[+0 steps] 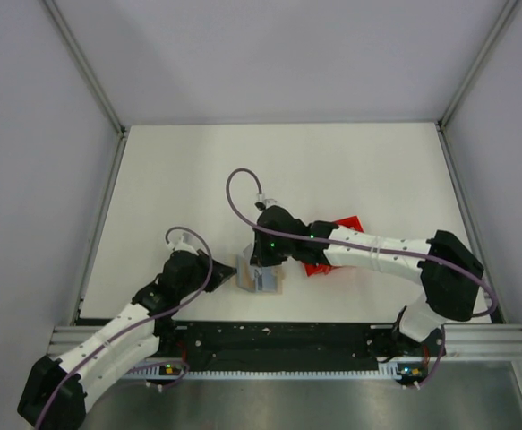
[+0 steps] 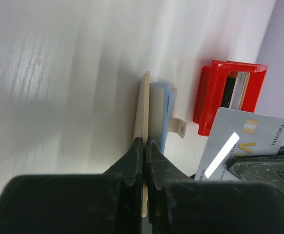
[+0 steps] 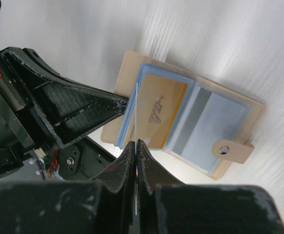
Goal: Put the credit cards into the card holder
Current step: Turn over the card slot in the card holder.
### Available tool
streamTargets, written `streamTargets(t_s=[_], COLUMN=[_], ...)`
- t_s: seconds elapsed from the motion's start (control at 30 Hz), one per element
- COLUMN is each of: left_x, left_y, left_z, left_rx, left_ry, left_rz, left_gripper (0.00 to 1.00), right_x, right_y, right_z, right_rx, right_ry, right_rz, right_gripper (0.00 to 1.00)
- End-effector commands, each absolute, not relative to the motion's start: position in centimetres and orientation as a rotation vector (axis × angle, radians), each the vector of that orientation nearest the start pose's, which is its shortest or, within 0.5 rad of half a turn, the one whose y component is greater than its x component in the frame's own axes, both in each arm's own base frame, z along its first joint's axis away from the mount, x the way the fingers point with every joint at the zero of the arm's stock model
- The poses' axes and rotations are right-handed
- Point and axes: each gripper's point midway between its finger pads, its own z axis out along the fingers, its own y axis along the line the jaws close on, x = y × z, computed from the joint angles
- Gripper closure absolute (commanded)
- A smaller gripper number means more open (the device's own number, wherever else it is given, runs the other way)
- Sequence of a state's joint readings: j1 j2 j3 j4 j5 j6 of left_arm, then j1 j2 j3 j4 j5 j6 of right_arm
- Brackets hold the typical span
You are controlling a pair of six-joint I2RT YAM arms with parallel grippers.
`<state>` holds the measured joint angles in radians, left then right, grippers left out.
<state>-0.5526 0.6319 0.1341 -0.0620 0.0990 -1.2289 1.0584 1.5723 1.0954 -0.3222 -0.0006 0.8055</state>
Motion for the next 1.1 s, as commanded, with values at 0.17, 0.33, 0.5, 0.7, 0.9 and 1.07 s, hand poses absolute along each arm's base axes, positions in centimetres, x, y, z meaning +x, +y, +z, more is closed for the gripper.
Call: streamTargets(t_s=[0.17, 0.33, 0.5, 0.7, 0.9, 1.07], left_x=[18.5, 18.4, 18.3, 18.3, 18.1, 18.1], left_y=[-18.7, -18.6, -18.7, -18.6, -18.7, -18.6], left_z=[8.0, 7.9, 7.7, 7.6, 7.5, 7.4], left_rx=[-0.628, -0.627, -0.625, -0.627, -0.624, -0.625], left_ry=[2.229, 2.233, 2.239, 2.239, 2.245, 2.248], left_rz=[-1.12, -1.116, -1.118, -1.115, -1.118, -1.116], left_gripper=[1.0, 1.0, 1.0, 1.0, 1.0, 1.0], right_x=[19.1, 19.4, 19.7, 19.6, 19.7, 19.8], right_y=[41.6, 42.1, 41.6, 41.9, 42.3, 42.4], right_z=[14.7, 14.3, 13.9, 13.0, 12.7, 13.0], right_rx=[-0.212, -0.158, -0.105, -0.1, -0.103, -0.102], right_ry=[2.43, 2.44, 2.419, 2.438, 2.448, 2.439], right_rz=[0.81, 0.724, 0.629, 0.605, 0.611, 0.612], right_gripper=[1.0, 1.0, 1.0, 1.0, 1.0, 1.0])
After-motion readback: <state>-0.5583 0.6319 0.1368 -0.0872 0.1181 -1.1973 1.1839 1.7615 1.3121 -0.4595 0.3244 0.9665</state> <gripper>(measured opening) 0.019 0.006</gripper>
